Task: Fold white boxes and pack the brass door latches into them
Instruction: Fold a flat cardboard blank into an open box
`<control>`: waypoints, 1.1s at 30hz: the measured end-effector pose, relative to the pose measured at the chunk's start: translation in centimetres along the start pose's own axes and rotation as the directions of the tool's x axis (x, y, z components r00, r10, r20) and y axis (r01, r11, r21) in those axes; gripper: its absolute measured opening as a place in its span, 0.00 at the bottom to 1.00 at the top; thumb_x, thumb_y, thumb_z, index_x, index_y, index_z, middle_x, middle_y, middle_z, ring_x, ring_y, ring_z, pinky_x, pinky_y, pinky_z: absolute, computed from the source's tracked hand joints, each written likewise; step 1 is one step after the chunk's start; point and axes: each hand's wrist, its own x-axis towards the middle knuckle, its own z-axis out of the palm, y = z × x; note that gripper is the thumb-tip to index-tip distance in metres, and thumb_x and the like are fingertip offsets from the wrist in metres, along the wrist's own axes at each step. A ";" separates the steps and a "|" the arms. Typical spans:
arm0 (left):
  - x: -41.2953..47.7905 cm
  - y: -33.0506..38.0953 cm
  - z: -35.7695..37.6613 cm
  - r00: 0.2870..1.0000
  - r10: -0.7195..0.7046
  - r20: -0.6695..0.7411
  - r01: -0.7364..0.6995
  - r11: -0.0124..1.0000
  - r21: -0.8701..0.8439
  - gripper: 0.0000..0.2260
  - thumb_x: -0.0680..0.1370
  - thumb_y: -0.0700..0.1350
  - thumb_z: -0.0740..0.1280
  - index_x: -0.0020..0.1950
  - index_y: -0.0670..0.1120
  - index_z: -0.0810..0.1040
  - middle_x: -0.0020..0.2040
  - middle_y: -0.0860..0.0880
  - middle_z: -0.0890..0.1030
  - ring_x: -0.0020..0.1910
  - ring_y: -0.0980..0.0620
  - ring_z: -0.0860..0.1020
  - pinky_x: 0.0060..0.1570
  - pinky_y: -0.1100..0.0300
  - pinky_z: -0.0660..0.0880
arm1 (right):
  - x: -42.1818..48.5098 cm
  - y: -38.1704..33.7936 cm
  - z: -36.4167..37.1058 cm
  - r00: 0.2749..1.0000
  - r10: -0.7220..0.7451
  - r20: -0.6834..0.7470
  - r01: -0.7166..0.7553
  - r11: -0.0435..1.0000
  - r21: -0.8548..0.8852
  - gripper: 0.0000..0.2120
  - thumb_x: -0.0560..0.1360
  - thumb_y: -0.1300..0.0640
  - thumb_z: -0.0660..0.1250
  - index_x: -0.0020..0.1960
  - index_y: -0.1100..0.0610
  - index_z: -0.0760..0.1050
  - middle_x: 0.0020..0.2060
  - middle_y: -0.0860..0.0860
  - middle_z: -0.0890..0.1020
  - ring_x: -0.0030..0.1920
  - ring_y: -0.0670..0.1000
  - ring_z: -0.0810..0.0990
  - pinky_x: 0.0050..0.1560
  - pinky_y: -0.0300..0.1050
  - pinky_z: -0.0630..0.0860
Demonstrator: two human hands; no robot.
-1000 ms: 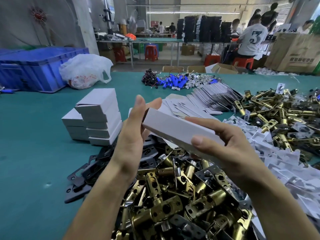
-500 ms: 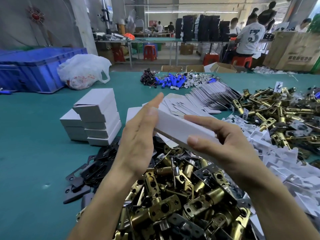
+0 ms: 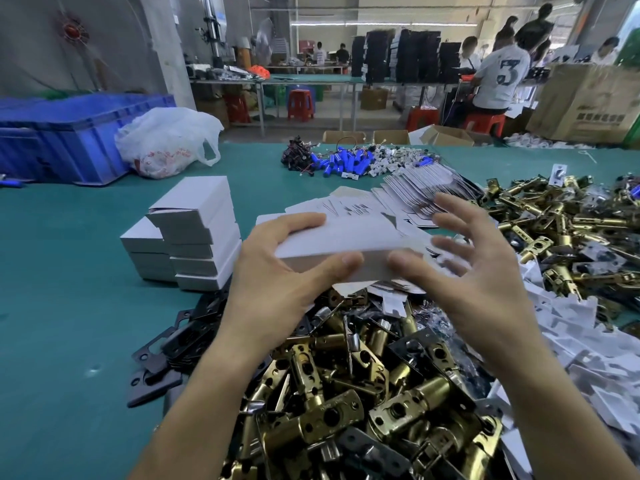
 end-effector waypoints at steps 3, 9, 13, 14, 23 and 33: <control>-0.2 0.0 0.4 0.991 0.090 -0.098 -0.084 0.994 0.070 0.29 0.62 0.68 0.77 0.59 0.58 0.81 0.60 0.54 0.78 0.60 0.53 0.78 0.56 0.58 0.80 | 0.2 0.0 0.3 0.942 0.287 0.172 -0.325 0.908 0.264 0.48 0.58 0.35 0.75 0.75 0.43 0.62 0.60 0.53 0.79 0.48 0.49 0.86 0.51 0.50 0.81; -0.6 -0.2 1.2 0.993 0.119 0.018 -0.121 0.975 0.188 0.33 0.61 0.67 0.78 0.65 0.61 0.78 0.61 0.58 0.74 0.61 0.69 0.72 0.59 0.70 0.74 | 0.1 -0.1 1.9 0.896 0.319 0.308 -0.440 0.545 0.714 0.34 0.62 0.53 0.77 0.66 0.57 0.73 0.57 0.60 0.83 0.50 0.60 0.85 0.40 0.49 0.82; -0.9 -0.1 1.2 0.970 0.005 0.245 -0.119 0.883 0.454 0.45 0.62 0.67 0.78 0.75 0.65 0.63 0.66 0.61 0.72 0.61 0.65 0.71 0.59 0.66 0.70 | 0.5 0.5 1.6 0.929 0.343 0.141 -0.334 0.610 0.719 0.43 0.57 0.59 0.78 0.71 0.53 0.68 0.59 0.59 0.81 0.54 0.57 0.84 0.42 0.52 0.83; -1.1 0.1 1.2 0.962 -0.024 0.273 -0.123 0.853 0.508 0.47 0.61 0.69 0.76 0.76 0.65 0.60 0.67 0.61 0.72 0.63 0.61 0.71 0.61 0.60 0.71 | 0.5 0.5 1.5 0.944 0.315 0.096 -0.288 0.648 0.705 0.44 0.55 0.58 0.79 0.69 0.50 0.68 0.56 0.58 0.82 0.52 0.55 0.85 0.42 0.50 0.83; -2.5 1.4 2.7 0.970 0.115 0.216 -0.196 0.892 0.407 0.52 0.57 0.70 0.77 0.73 0.69 0.49 0.56 0.70 0.73 0.53 0.60 0.78 0.50 0.51 0.80 | -0.1 -0.2 2.6 0.999 -0.033 0.022 0.012 0.784 0.621 0.26 0.72 0.52 0.72 0.68 0.53 0.72 0.55 0.54 0.84 0.57 0.54 0.83 0.54 0.51 0.80; -2.2 0.2 3.8 0.969 0.229 0.097 -0.217 0.968 -0.123 0.44 0.66 0.41 0.79 0.68 0.67 0.56 0.54 0.50 0.80 0.46 0.51 0.86 0.42 0.60 0.83 | -0.7 -0.8 3.2 0.945 -0.163 0.283 -0.009 0.854 0.520 0.31 0.79 0.58 0.64 0.79 0.49 0.57 0.66 0.48 0.79 0.63 0.48 0.79 0.59 0.40 0.77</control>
